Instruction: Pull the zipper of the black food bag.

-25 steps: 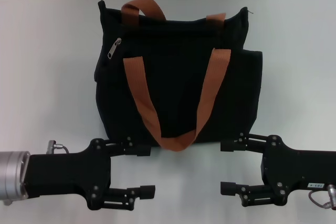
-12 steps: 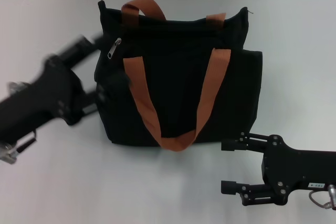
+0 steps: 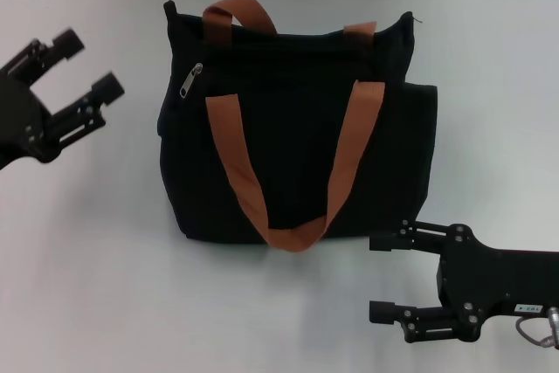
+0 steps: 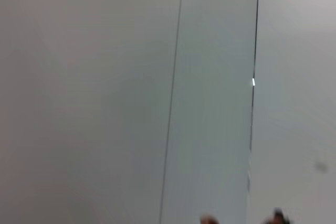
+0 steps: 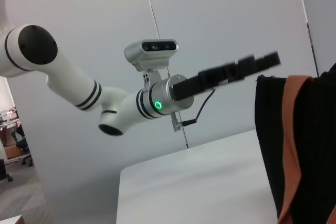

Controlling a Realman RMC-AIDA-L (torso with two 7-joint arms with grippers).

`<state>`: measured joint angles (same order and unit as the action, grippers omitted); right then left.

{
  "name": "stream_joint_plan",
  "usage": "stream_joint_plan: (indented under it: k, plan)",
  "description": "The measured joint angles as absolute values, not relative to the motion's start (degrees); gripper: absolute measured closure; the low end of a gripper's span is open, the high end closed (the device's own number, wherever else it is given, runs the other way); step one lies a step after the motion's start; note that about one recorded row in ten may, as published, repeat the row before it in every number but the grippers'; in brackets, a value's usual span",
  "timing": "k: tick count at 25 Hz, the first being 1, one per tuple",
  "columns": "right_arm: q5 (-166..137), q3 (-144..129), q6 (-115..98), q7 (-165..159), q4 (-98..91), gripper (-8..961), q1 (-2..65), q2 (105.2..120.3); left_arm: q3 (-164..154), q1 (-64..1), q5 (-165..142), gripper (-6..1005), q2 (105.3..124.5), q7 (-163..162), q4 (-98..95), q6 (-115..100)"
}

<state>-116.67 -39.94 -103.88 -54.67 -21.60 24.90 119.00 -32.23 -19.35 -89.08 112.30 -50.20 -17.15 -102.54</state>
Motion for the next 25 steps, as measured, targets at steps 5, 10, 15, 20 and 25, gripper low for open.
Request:
stream_joint_plan:
  k: [5,10,15,20,25]
  plan:
    - [-116.72,-39.86,-103.72,-55.06,-21.74,153,25.04,118.82,-32.24,-19.33,-96.73,211,111.32,-52.97,-20.66,-100.63]
    - [-116.72,-39.81,-103.65,-55.11,-21.77,155,25.05,118.82,-31.82,-19.52,-100.66,213,111.7,-52.93,-21.47,-99.79]
    - [-116.67,-39.81,-103.59,-55.13,-21.64,157,25.05,118.83,-31.8,-19.39,-100.66,216,112.16,-52.73,-22.24,-99.43]
    - [-116.54,-39.81,-103.54,-55.15,-21.65,158,24.86,118.83,-32.12,-20.84,-100.83,218,112.89,-51.79,-22.75,-98.66]
    - [-116.44,-39.72,-103.53,-55.16,-21.71,160,24.74,118.88,-32.28,-23.81,-101.09,220,113.56,-50.84,-22.8,-95.34]
